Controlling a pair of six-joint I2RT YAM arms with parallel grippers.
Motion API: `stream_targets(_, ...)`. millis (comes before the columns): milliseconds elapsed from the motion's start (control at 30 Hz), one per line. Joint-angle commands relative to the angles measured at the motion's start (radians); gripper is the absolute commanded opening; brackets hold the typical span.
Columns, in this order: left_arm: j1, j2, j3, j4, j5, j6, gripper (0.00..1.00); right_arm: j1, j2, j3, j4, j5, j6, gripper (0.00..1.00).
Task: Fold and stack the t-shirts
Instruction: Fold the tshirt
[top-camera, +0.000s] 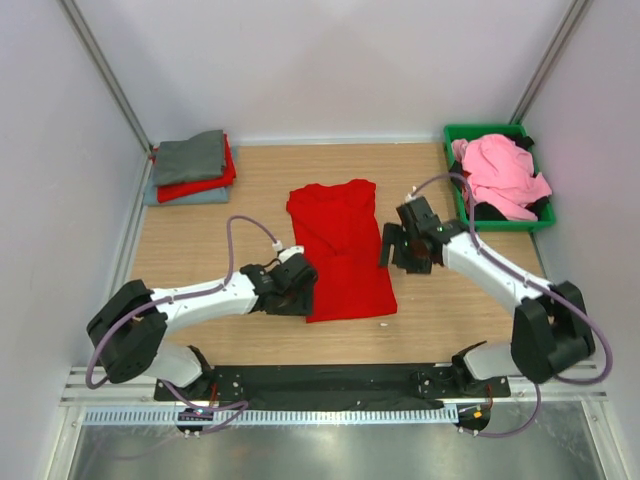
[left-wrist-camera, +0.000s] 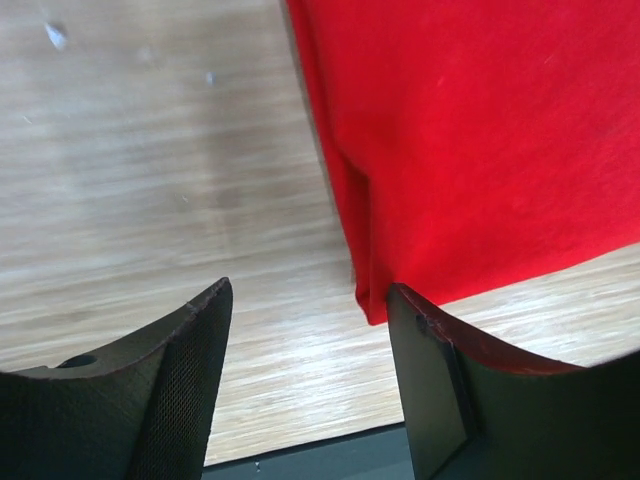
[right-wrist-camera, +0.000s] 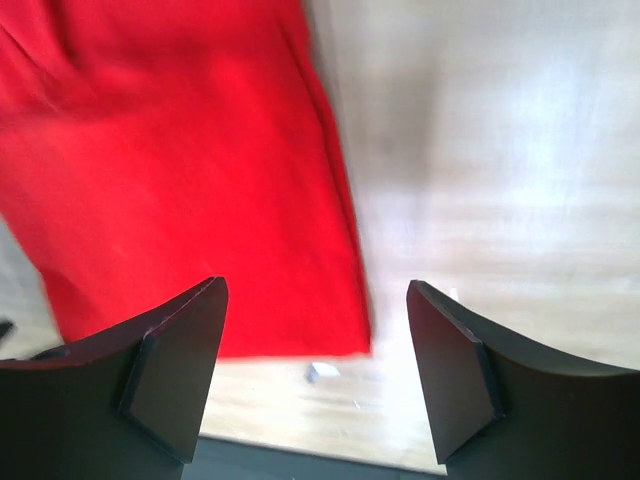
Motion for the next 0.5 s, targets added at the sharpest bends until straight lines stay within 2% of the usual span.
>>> stream_targets(0,0.004,-0.046,-0.073,0.159,0.079,-0.058,0.64,0.001,-0.118,-0.181,0.06,-0.1,0.059,0.78)
stream_targets(200,0.004,-0.079,-0.199,0.313,0.125,-0.121,0.6,0.001,-0.293,-0.372,0.1,-0.173,0.113,0.76)
stream_targets(467,0.004,-0.1,-0.244,0.35,0.125,-0.14,0.57,0.001,-0.288,-0.472,0.183,-0.195,0.13,0.73)
